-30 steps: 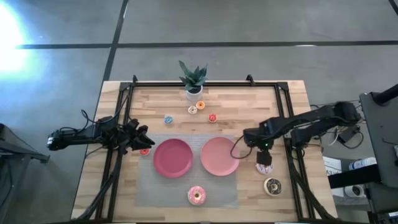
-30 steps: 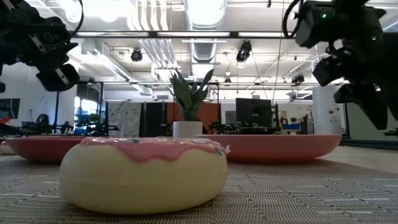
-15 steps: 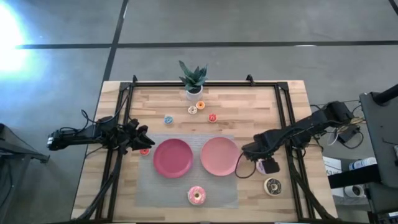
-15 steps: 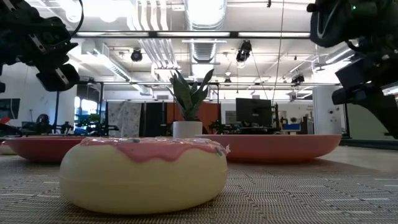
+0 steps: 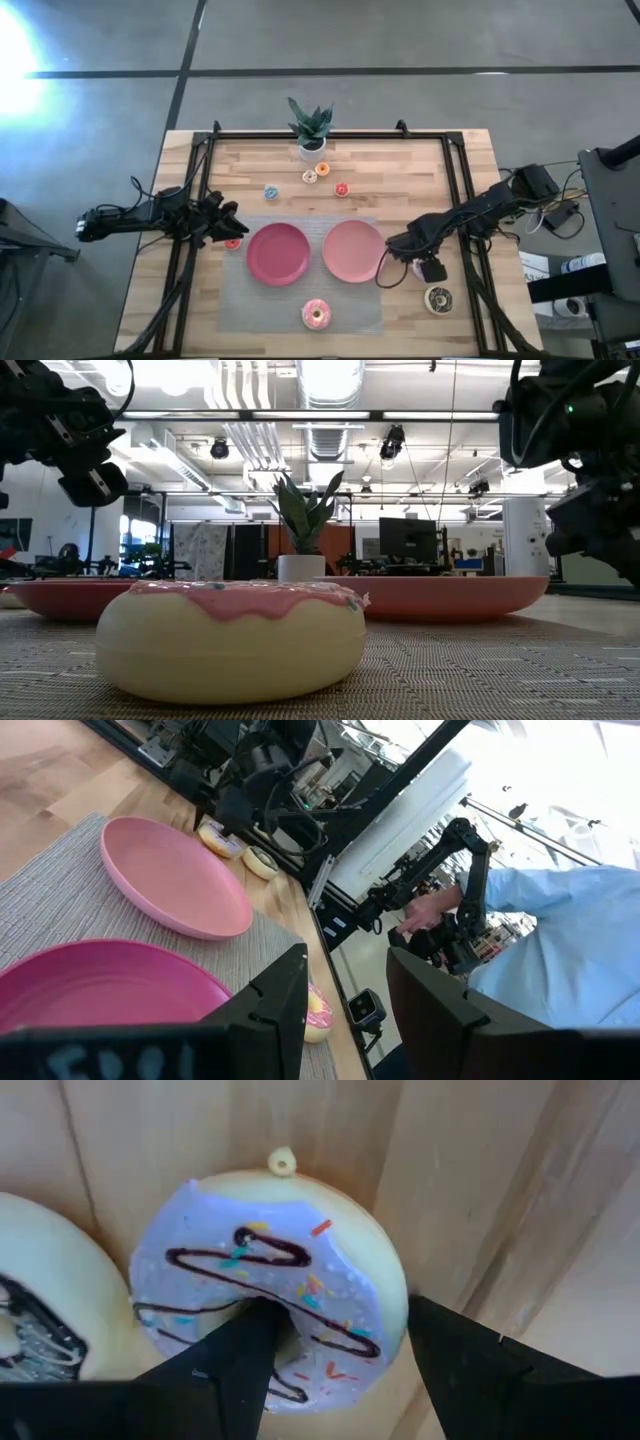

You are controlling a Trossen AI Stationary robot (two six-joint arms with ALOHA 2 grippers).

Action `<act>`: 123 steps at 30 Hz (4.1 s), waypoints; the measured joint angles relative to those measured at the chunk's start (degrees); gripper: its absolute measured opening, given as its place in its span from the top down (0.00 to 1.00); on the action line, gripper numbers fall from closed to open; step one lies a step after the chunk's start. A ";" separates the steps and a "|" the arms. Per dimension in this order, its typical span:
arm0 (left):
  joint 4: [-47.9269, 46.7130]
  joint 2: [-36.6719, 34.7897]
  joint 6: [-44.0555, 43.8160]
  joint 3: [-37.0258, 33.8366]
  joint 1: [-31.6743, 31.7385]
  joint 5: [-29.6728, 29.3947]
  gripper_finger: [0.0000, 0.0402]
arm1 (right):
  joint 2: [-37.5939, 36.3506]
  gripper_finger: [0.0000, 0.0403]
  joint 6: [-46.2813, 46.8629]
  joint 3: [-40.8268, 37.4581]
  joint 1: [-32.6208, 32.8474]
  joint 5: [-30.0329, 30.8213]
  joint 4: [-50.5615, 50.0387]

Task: Pick & Place donuts
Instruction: Put the big purple donut on the light pink plate, then put the big black donut on the light pink plate

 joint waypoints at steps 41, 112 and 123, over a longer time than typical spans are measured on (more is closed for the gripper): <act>0.00 0.00 0.00 0.01 0.00 0.00 0.72 | 18.90 0.94 12.07 31.37 -4.40 9.43 7.73; 0.00 0.02 0.00 0.01 -0.02 0.00 0.72 | -6.17 0.46 24.80 5.71 26.95 3.44 2.98; 0.00 0.02 0.00 0.00 -0.02 0.00 0.72 | -6.17 0.46 24.84 1.95 26.99 3.34 6.36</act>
